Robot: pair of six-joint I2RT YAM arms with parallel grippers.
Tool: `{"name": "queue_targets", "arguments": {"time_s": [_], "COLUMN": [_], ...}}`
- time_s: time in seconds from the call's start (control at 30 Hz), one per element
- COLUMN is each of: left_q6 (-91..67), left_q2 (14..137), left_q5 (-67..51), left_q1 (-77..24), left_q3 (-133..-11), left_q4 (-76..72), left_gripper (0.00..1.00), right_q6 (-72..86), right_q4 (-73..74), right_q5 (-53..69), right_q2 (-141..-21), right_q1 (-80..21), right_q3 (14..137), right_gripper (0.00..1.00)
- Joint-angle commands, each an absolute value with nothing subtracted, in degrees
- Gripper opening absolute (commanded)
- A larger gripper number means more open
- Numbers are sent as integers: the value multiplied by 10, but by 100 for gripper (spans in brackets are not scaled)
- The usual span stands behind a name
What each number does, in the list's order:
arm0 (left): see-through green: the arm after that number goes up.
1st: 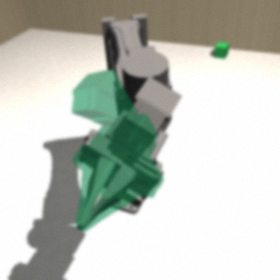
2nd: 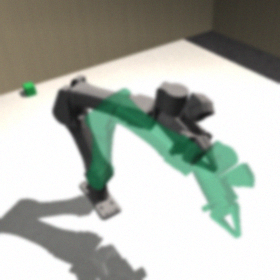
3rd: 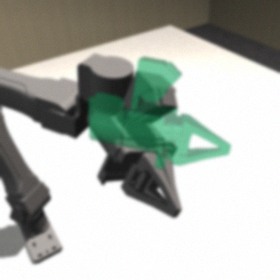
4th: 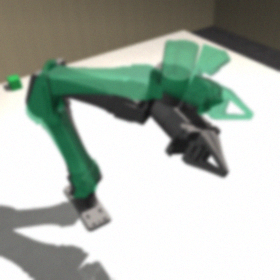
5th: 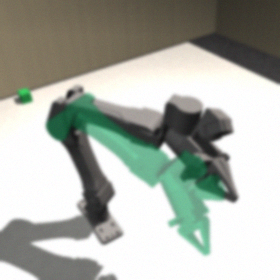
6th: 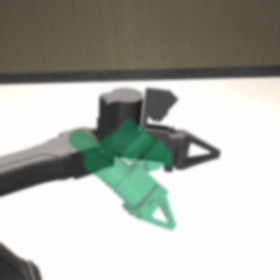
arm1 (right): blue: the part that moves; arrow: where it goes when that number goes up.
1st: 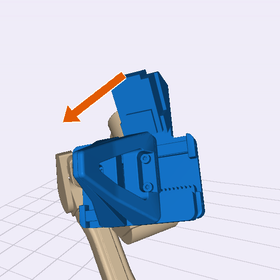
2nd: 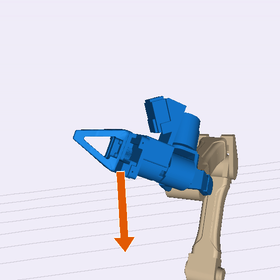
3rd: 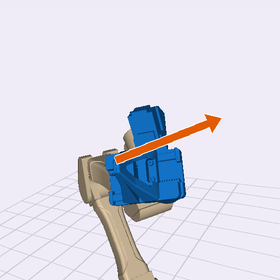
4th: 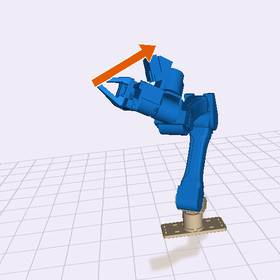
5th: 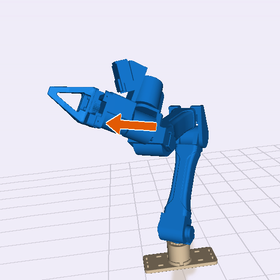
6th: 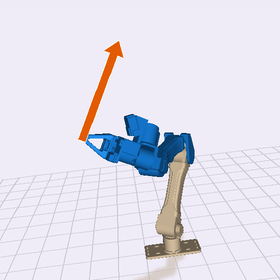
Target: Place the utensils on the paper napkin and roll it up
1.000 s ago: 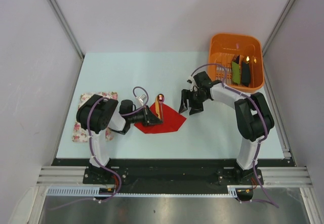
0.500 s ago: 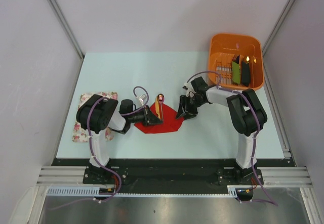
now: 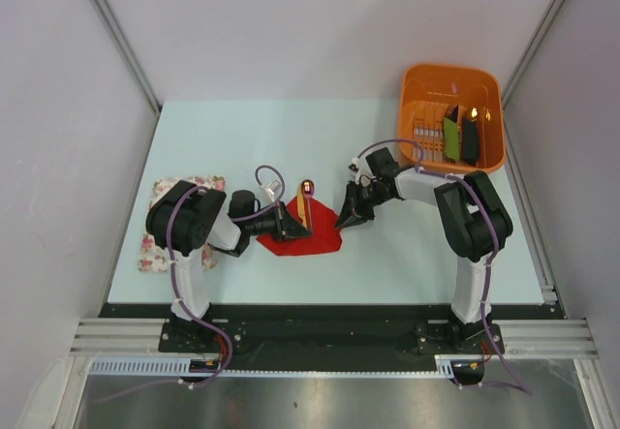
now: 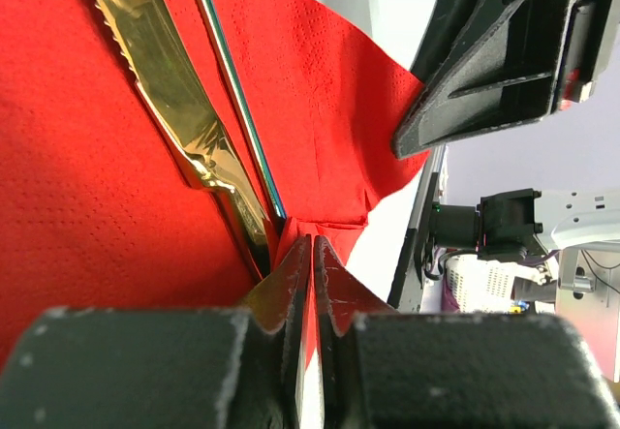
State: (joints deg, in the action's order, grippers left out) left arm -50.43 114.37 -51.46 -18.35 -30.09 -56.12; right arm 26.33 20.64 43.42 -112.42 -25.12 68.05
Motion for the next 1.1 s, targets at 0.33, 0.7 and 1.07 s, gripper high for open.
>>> {"name": "queue_targets", "arguments": {"time_s": [0.33,0.7,1.07], "left_q6": [-468,-466,-466], "left_q2": [1132,1120,1032], "left_q5": [-495,-497,-522], "left_q1": [-182,-182,-172], "left_q3": [-308,-309,-300], "left_q4": [-534,-527,-482], "left_gripper": [9,9,12], "right_q6": [328,418,421], "right_q4": [145,69,61], "right_q5": [477,483,461], "right_q2": [-1126,-1163,-1172], "right_q1": [-294,-331,-331], "right_q3": [722,731,726], "right_gripper": [0,0,0]}}
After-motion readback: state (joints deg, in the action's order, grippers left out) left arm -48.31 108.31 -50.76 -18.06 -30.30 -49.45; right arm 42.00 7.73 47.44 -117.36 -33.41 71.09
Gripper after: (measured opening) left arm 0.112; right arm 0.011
